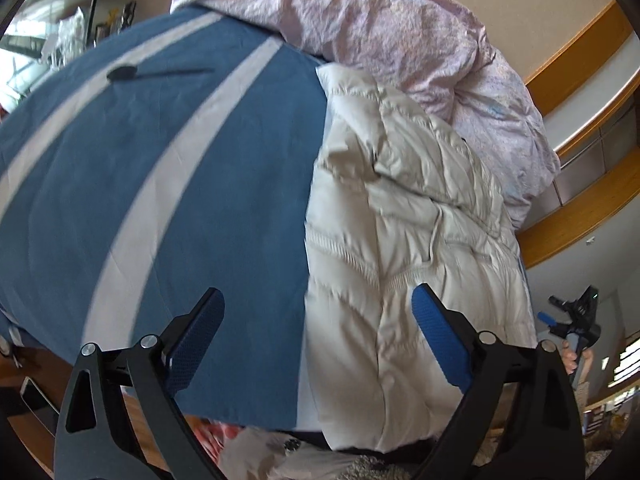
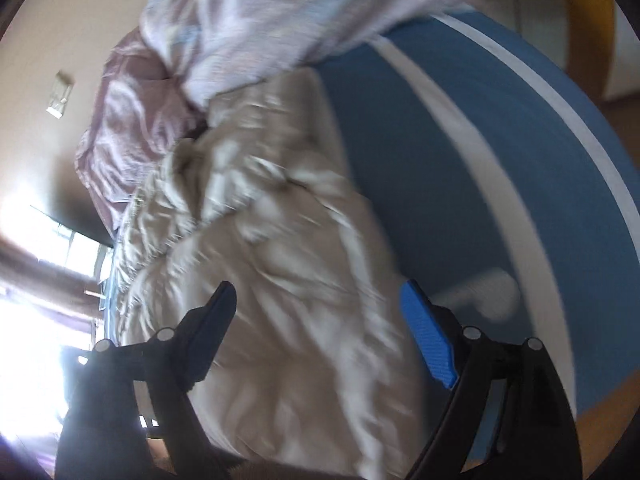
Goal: Fold large clothes
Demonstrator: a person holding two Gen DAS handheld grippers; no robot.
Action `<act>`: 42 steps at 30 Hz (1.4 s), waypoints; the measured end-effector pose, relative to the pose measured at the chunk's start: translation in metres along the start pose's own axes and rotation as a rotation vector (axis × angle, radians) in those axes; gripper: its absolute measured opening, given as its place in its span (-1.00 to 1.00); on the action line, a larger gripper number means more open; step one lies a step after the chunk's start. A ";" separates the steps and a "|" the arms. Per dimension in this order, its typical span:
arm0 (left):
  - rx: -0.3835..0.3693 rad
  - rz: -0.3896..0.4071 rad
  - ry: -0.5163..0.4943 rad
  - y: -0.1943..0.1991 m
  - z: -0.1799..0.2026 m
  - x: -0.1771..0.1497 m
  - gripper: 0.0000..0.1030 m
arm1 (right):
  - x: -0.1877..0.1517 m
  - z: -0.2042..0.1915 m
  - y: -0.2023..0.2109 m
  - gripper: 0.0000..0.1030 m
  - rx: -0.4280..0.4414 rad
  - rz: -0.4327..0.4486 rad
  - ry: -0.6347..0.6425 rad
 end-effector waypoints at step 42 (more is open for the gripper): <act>-0.146 -0.109 0.155 -0.018 0.028 -0.075 -0.46 | -0.085 0.007 -0.017 -0.20 0.244 -0.226 0.035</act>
Point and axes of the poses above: each gripper's, at about its wrist camera, not at the fingertips, and y roughly against the way its jaws point, z to its right, x to its top, the point moved 3 cm from there along -y, roughly the way its jaws point, and after that the axes turned 8 degrees about z, right-handed, at the moved point
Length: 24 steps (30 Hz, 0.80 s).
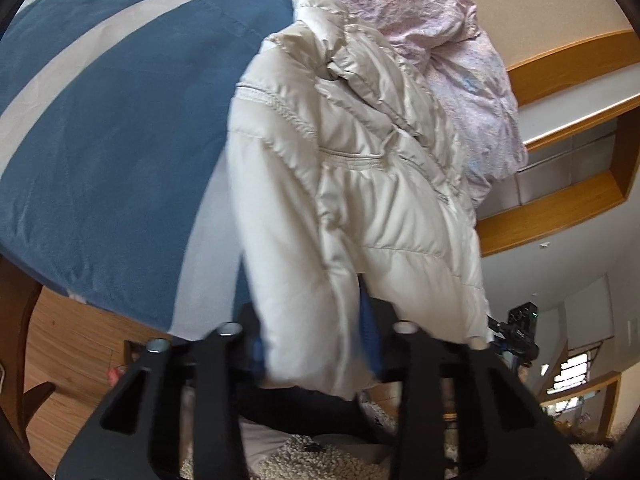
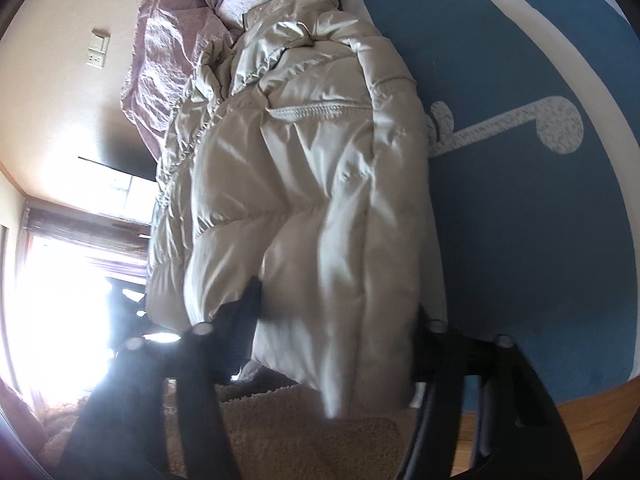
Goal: Fold large clothes
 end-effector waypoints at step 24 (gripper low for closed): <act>-0.115 0.297 0.000 0.071 0.024 0.044 -0.80 | 0.005 -0.083 0.079 -0.69 0.123 0.440 0.214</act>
Point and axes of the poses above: each gripper's, at about its wrist camera, not at the fingertips, and y roughly against the way its jaws point, z to its right, x to its top, the point moved 3 cm from there along -y, roughly the way its jaws point, and after that the axes turned 8 degrees about z, right-handed, at the moved point
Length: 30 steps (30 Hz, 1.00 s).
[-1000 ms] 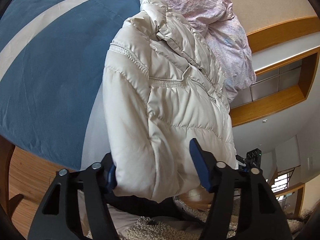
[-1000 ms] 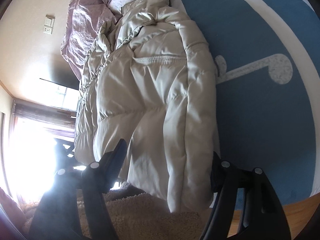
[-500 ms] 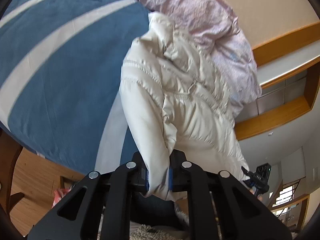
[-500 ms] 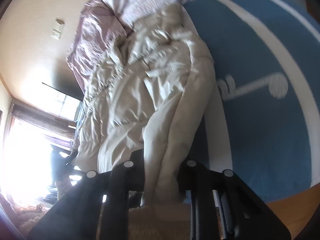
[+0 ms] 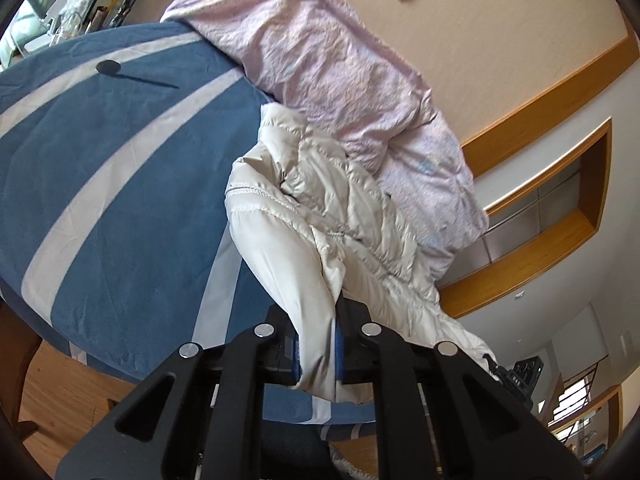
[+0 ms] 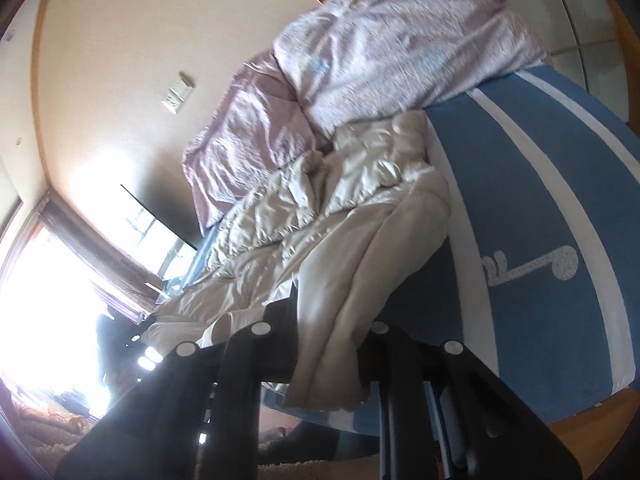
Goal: Fold large clothes
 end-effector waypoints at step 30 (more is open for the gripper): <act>-0.002 0.193 -0.086 -0.135 0.077 0.158 -0.78 | 0.188 -0.038 -0.143 -0.66 -0.165 0.287 -0.012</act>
Point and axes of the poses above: each gripper's, at about its wrist camera, not at the fingertips, and y roughly against the way its jaws point, z to its right, x to its top, the point moved 3 cm from there along -y, roughly the way its jaws point, and after that the axes turned 8 degrees about z, right-handed, at the moved point
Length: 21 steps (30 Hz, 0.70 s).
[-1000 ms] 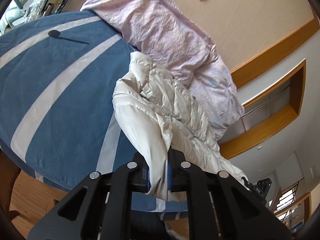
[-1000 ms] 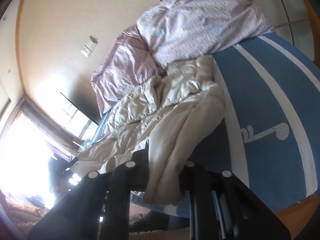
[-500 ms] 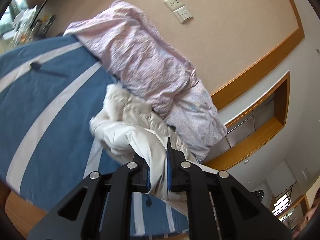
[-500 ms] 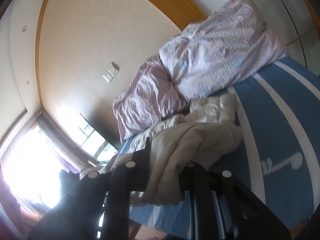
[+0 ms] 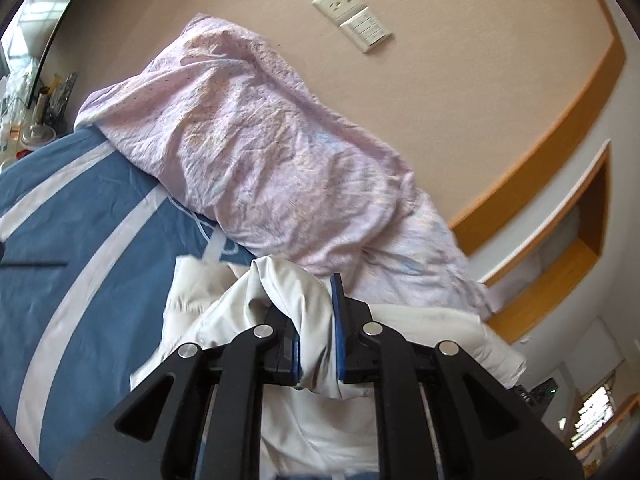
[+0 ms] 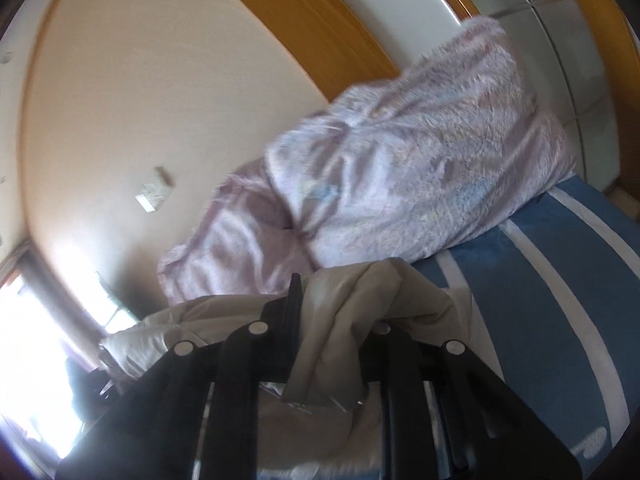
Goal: Fold large clothes
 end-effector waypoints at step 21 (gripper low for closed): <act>0.074 0.039 0.030 -0.106 -0.035 0.014 0.80 | -0.011 0.037 -0.145 0.49 -0.244 -0.111 -0.023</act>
Point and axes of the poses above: each gripper's, at about its wrist camera, not at the fingertips, and y roughly against the way its jaws point, z to its right, x to its top, the point moved 3 cm from there along -y, roughly the way its jaws point, and after that the axes turned 8 degrees about z, right-handed, at the moved point
